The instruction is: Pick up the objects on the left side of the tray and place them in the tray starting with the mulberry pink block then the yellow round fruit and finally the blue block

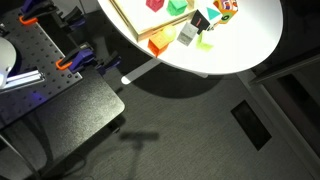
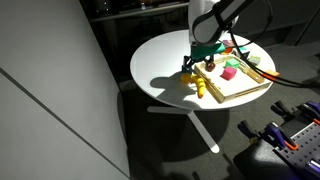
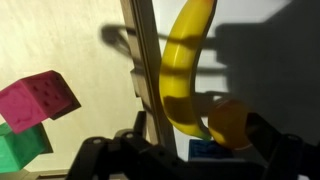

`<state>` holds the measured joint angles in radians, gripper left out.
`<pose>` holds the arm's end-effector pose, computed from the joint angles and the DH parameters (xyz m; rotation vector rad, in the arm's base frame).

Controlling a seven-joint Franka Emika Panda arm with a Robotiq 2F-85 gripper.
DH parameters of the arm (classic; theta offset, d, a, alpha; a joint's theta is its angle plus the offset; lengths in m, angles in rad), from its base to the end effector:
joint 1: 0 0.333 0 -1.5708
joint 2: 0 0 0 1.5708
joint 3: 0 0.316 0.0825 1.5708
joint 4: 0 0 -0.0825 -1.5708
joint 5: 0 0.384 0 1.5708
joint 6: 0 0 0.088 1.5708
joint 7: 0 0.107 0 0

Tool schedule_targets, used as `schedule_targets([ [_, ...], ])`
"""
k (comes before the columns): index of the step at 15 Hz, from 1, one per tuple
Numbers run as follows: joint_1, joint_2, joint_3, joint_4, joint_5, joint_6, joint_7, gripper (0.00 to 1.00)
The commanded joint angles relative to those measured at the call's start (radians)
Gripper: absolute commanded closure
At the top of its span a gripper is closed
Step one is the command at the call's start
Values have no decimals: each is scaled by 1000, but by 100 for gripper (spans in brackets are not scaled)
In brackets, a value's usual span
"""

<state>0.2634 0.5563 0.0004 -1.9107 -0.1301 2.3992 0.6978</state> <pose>0.6005 0.1612 0.1967 2.9928 -0.5063 -0.0318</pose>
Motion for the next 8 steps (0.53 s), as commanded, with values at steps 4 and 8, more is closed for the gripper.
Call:
schedule_targets([
  [4, 34, 86, -23, 83, -12, 51, -55, 0],
  [8, 45, 127, -28, 133, -4, 55, -71, 0],
])
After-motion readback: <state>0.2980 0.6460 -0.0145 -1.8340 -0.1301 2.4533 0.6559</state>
